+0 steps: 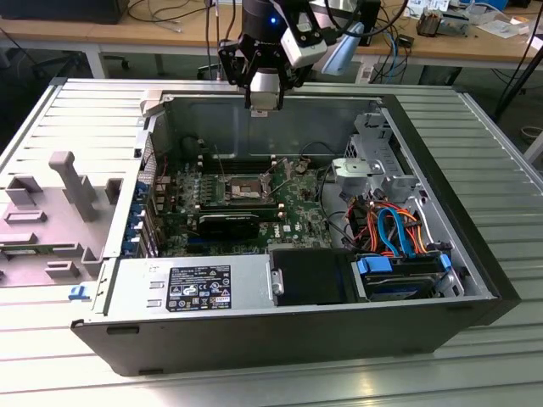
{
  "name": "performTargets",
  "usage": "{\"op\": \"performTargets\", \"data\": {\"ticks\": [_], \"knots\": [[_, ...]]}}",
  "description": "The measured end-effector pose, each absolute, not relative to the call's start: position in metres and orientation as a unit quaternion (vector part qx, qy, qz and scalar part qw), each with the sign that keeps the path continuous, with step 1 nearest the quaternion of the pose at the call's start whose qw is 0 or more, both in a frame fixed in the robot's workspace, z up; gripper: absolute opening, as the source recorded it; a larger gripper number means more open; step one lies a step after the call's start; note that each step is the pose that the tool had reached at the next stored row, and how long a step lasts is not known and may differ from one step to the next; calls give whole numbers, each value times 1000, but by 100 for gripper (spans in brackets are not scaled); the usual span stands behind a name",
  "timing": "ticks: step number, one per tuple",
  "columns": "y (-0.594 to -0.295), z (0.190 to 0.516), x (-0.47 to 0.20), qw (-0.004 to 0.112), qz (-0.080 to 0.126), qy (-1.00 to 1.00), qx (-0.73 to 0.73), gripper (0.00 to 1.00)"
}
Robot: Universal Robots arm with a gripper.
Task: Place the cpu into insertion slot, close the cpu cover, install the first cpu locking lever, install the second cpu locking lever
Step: 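Place the cpu into insertion slot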
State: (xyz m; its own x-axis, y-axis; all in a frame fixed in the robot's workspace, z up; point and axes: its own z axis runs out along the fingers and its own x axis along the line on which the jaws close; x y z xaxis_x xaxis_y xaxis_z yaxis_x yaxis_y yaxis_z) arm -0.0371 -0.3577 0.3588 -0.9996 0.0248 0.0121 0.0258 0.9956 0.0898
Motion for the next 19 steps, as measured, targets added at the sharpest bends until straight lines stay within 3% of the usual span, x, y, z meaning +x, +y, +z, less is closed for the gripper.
{"op": "performTargets", "data": {"ticks": [19], "knots": [[-363,358,-37,6,-45,-999,-13,55]]}}
